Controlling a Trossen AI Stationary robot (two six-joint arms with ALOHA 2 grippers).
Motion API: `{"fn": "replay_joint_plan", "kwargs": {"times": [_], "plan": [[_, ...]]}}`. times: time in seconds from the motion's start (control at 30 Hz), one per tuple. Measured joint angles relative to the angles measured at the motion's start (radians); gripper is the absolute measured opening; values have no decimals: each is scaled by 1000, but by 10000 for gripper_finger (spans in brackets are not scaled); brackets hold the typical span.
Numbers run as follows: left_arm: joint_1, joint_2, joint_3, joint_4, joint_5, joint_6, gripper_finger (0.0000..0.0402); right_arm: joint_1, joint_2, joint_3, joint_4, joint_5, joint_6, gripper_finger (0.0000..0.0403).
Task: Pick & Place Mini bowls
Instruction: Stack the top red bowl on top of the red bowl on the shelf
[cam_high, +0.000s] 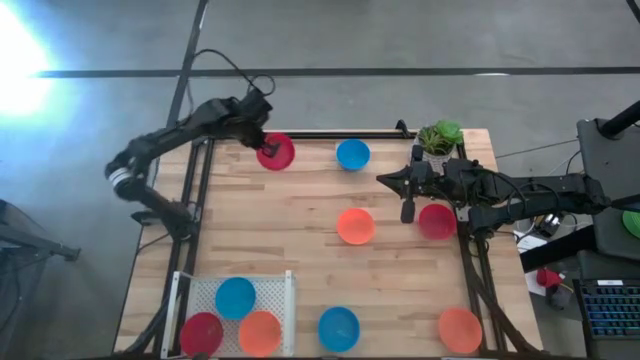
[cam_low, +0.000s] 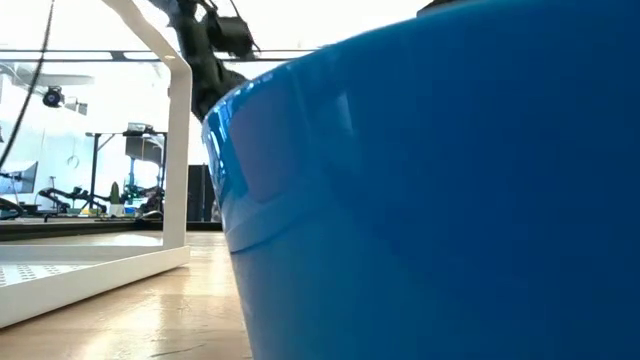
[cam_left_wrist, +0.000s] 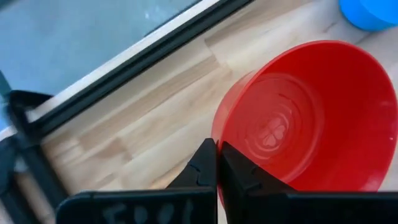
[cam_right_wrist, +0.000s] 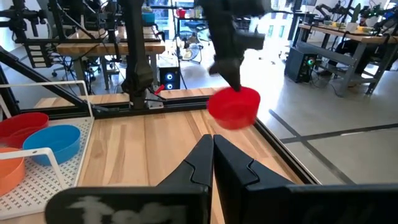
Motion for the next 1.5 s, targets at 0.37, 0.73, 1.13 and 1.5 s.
{"fn": "replay_joint_plan", "kwargs": {"times": [0.37, 0.73, 1.13, 1.5], "plan": [[-178, -288, -132, -144, -45, -61, 0, 0, 0, 0, 0, 0, 0, 8], [-456, -490, -329, -174, 83, -70, 0, 0, 0, 0, 0, 0, 27, 8], [-798, -540, -368, -192, 197, -58, 0, 0, 0, 0, 2, 0, 50, 8], [-1093, -500, -369, -194, 272, -87, 0, 0, 0, 0, 2, 0, 51, 8]]}}
